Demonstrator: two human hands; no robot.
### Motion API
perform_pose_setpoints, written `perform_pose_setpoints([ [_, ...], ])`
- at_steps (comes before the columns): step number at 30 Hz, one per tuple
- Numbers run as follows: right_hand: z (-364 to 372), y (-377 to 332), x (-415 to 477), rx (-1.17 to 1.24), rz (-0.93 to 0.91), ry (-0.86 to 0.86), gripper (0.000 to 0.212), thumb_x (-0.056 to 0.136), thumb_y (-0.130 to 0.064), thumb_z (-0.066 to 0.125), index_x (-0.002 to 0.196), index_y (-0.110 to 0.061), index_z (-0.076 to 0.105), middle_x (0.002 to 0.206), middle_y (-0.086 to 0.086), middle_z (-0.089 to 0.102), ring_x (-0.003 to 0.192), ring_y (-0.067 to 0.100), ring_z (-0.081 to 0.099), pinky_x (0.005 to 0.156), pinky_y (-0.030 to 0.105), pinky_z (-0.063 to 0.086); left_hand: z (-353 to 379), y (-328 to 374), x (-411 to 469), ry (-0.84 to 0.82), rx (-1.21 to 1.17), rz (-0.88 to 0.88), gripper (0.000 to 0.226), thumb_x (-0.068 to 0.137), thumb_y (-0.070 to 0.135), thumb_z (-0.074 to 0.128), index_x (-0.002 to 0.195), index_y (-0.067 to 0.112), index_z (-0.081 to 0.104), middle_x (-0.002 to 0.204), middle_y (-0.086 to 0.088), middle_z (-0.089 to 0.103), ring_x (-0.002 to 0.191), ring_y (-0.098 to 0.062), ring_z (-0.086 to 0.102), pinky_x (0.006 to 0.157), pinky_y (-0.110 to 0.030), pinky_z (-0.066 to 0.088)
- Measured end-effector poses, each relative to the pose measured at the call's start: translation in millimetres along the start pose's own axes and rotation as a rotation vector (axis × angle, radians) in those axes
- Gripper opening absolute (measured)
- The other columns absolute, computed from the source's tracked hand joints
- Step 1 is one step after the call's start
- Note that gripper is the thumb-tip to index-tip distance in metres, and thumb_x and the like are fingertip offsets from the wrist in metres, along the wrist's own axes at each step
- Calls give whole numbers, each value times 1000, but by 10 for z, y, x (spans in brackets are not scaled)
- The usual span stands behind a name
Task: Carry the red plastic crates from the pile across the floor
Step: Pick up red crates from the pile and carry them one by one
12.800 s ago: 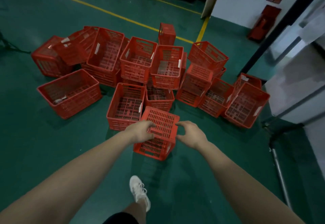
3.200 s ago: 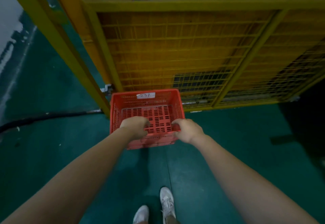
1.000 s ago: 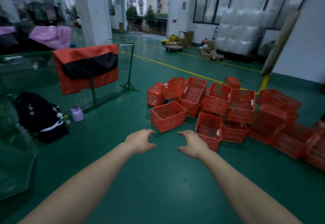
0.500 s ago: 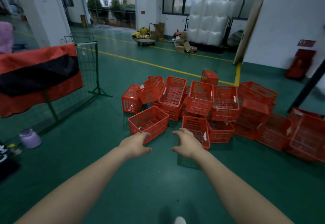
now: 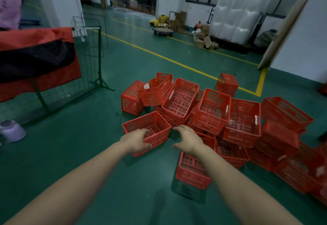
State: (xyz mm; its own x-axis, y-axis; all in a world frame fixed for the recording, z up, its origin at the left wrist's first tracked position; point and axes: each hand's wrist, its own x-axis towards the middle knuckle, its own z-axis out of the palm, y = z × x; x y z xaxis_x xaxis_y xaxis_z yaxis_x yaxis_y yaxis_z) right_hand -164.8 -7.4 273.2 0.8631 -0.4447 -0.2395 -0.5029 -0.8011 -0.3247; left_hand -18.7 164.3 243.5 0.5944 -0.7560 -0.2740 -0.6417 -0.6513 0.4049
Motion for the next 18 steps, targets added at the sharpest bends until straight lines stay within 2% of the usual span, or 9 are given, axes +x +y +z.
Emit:
perform_pose_setpoints([
  [5, -120, 264, 906, -2, -16, -64, 77, 77, -32, 72, 146, -23, 38, 148, 1, 38, 136, 23, 37, 112, 34, 33, -107, -109, 870, 14, -42, -27, 76, 80, 46, 66, 146, 23, 35, 145, -1, 47, 128, -17, 49, 103, -36, 45],
  [8, -148, 388, 1584, -16, -25, -85, 84, 75, -35, 75, 148, -23, 36, 150, 1, 36, 137, 23, 36, 113, 37, 33, -176, -213, 1509, -22, -39, -42, 79, 79, 46, 66, 147, 23, 33, 146, -1, 45, 129, -17, 49, 103, -37, 45],
  [12, -164, 545, 2522, -23, -34, -128, 82, 73, -34, 74, 146, -23, 39, 146, 1, 39, 135, 22, 38, 112, 36, 34, -240, -404, 2456, -74, -37, -46, 82, 77, 48, 66, 147, 22, 32, 145, -3, 46, 127, -19, 51, 101, -37, 46],
  [18, -349, 720, 3680, -38, -59, -172, 84, 73, -37, 75, 147, -22, 37, 146, 2, 39, 136, 23, 37, 113, 34, 32, -517, -598, 3560, -110, -28, -66, 79, 80, 44, 67, 147, 20, 33, 137, -2, 52, 120, -19, 54, 94, -32, 48],
])
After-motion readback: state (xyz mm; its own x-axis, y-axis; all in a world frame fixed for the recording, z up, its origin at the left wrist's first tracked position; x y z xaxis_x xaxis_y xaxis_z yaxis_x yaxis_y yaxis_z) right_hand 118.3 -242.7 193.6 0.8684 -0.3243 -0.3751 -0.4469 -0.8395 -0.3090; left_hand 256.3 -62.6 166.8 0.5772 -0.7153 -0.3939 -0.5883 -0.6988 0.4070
